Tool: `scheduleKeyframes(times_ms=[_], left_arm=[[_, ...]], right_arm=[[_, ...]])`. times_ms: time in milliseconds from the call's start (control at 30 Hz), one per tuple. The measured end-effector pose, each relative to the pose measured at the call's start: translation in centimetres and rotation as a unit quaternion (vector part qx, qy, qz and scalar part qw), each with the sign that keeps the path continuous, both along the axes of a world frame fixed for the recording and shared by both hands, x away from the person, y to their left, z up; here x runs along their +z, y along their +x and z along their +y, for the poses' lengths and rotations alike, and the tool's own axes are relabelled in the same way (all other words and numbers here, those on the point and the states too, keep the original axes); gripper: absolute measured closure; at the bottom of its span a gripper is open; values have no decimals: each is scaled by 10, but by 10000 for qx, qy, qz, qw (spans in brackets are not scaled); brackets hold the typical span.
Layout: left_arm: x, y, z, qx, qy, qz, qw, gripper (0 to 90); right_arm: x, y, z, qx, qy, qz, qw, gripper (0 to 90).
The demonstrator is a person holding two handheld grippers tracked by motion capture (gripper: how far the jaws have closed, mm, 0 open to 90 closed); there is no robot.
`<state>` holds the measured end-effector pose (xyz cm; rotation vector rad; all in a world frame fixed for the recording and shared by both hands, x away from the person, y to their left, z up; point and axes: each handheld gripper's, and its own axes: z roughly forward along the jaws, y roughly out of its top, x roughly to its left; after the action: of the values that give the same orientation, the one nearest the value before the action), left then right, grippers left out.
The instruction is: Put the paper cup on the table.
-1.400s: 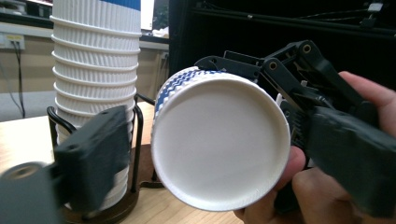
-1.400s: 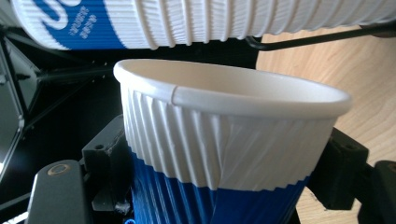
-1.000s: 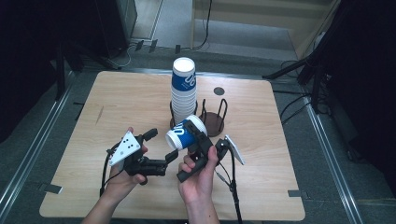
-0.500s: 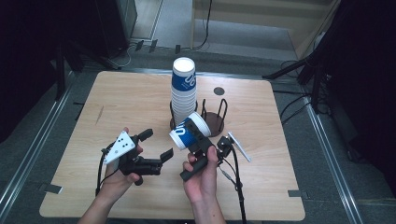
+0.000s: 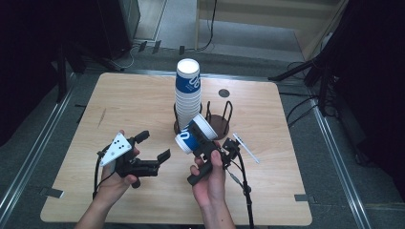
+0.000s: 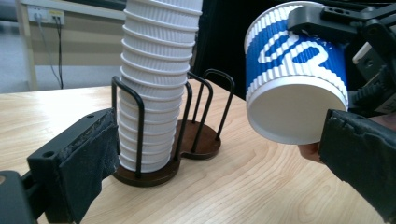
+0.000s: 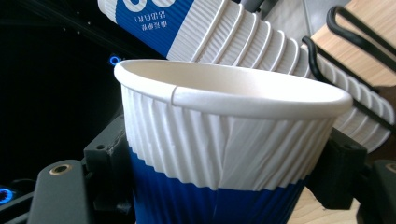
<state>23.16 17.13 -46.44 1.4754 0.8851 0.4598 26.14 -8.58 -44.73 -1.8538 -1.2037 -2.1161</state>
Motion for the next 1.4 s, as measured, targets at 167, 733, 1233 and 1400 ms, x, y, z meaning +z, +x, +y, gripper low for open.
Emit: scheduleKeyframes(times_ms=[167, 733, 1233, 1400], left_arm=[[-3, 2, 5, 87, 88, 35, 9999, 0], [-21, 8, 30, 575, 436, 166, 9973, 0], [-42, 4, 53, 964, 570, 383, 9930, 0], [-51, -2, 62, 1067, 600, 444, 9915, 0]], right_arm=[[1, 0, -1, -63, -285, -42, 9996, 219], [4, 1, -10, -289, -1017, -368, 9937, 217], [6, 2, -20, -478, -1829, -602, 9801, 215], [6, 3, -22, -566, -2081, -688, 9740, 215]])
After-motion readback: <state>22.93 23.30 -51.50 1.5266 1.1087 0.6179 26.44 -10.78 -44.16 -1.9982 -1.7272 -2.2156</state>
